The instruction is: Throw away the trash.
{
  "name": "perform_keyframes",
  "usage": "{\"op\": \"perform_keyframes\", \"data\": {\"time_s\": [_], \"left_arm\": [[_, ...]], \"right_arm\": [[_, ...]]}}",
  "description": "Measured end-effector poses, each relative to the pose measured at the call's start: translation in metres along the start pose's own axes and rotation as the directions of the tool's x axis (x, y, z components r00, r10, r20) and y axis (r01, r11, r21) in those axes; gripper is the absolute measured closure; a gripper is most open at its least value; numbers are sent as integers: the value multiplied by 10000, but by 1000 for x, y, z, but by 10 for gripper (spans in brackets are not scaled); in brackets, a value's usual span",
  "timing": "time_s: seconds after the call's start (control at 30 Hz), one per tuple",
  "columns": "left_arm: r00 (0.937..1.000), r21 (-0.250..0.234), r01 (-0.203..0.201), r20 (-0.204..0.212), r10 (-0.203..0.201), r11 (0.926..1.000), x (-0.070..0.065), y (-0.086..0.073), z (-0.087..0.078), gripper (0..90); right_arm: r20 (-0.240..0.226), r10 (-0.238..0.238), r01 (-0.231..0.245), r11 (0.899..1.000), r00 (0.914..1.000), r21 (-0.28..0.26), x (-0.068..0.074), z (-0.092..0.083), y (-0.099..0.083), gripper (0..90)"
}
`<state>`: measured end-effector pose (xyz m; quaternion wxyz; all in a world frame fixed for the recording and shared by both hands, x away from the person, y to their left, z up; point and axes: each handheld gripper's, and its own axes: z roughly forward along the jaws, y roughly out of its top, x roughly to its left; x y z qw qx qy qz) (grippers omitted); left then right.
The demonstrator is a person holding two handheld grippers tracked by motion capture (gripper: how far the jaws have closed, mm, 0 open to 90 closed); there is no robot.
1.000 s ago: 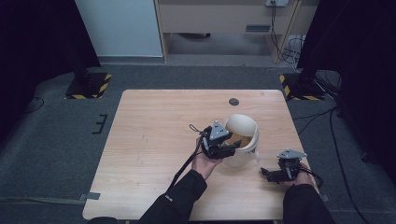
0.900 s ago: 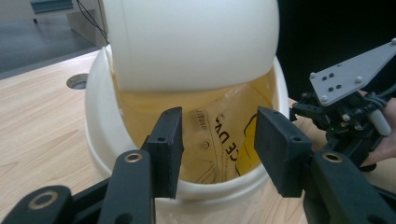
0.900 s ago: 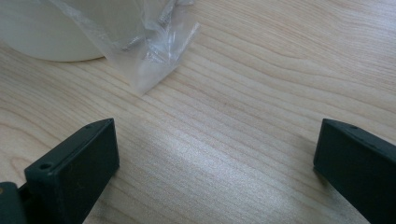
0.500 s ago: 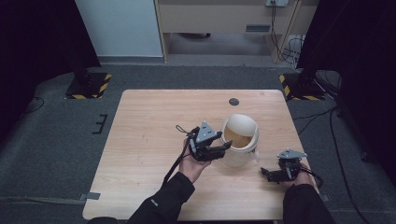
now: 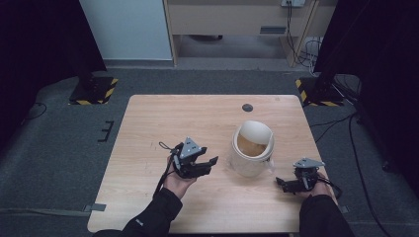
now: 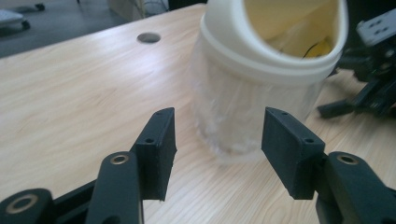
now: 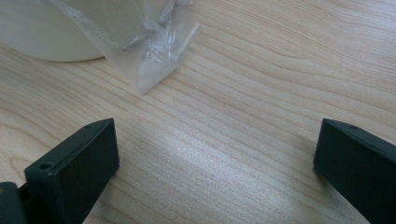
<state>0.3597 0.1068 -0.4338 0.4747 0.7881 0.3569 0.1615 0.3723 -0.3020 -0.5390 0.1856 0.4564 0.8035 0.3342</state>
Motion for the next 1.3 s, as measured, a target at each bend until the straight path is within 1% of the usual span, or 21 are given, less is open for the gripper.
{"op": "perform_keyframes", "data": {"time_s": [0.07, 0.13, 0.2, 0.3, 0.33, 0.43, 0.53, 0.6, 0.63, 0.67, 0.73, 0.8, 0.9, 0.93, 0.97, 1.0, 1.03, 1.1, 1.17, 1.2, 1.3], "left_arm": [[10000, 127, -8, -46, 8, 9999, 3, -4, -1, 422], [9999, 404, -8, -127, 14, 9992, 11, -16, -5, 403], [9999, 469, -16, -163, 24, 9989, 13, -18, -6, 376], [9993, 788, -162, -326, 188, 9968, 23, -33, -12, 322], [9993, 788, -162, -326, 188, 9968, 23, -33, -12, 297], [9989, 1109, -63, -463, 115, 9938, 31, -46, -15, 244], [9983, 1573, 153, -583, -62, 9874, 40, -60, -18, 205], [9979, 1849, 162, -646, -42, 9826, 45, -67, -20, 173], [9979, 1849, 162, -646, -42, 9826, 45, -67, -20, 157], [9969, 2144, 299, -777, -135, 9763, 51, -74, -22, 150], [9948, 2399, 561, -963, -338, 9692, 59, -81, -24, 140], [9937, 2476, 630, -1054, -378, 9668, 61, -83, -26, 132], [9877, 2933, 848, -1506, -416, 9522, 74, -93, -30, 125], [9841, 3165, 908, -1741, -362, 9442, 79, -96, -31, 115], [9820, 3256, 940, -1857, -338, 9408, 82, -97, -32, 107], [9820, 3256, 940, -1857, -338, 9408, 82, -97, -32, 103], [9800, 3358, 974, -1965, -314, 9369, 85, -99, -32, 103], [9783, 3424, 1050, -2040, -353, 9337, 91, -102, -34, 88], [9732, 3628, 1161, -2276, -329, 9246, 97, -105, -35, 79], [9732, 3628, 1161, -2276, -329, 9246, 97, -105, -35, 77], [9686, 3729, 1341, -2449, -420, 9181, 102, -108, -35, 74]], "right_arm": [[0, 0, 0, 10000, 10000, 1, 0, 0, 0, 4], [-2, 16, -16, 10000, 10000, 4, 0, 0, 0, 4], [0, 1, -1, 10000, 10000, 0, 0, 0, 0, 4], [-1, -1, 1, 10000, 10000, -2, 0, 0, 0, 4], [-1, -1, 1, 10000, 10000, -2, 0, 0, 0, 4], [-1, 17, -17, 10000, 10000, 5, 0, 0, 0, 4], [-2, 4, -4, 10000, 10000, -1, 0, 0, 0, 4], [-1, 1, -1, 10000, 10000, 0, 0, 0, 0, 4], [-3, 4, -4, 10000, 10000, 2, 0, 0, 0, 4], [-3, 3, -3, 10000, 10000, 0, 0, 0, 0, 4], [-1, 4, -4, 10000, 10000, 1, 0, 0, 0, 4], [1, 1, -1, 10000, 10000, 1, 0, 0, 0, 4], [0, 4, -4, 10000, 10000, 0, 0, 0, 0, 4], [0, 1, -1, 10000, 10000, 2, 0, 0, 0, 4], [0, 1, -1, 10000, 10000, 1, 0, 0, 0, 4], [0, 1, -1, 10000, 10000, 1, 0, 0, 0, 4], [0, 2, -2, 10000, 10000, 0, 0, 0, 0, 4], [1, 1, -1, 10000, 10000, 0, 0, 0, 0, 4], [0, 1, -1, 10000, 10000, 1, 0, 0, 0, 4], [-2, 6, -6, 10000, 10000, 1, 0, 0, 0, 4], [0, 1, -1, 10000, 10000, 3, 0, 0, 0, 4]]}}
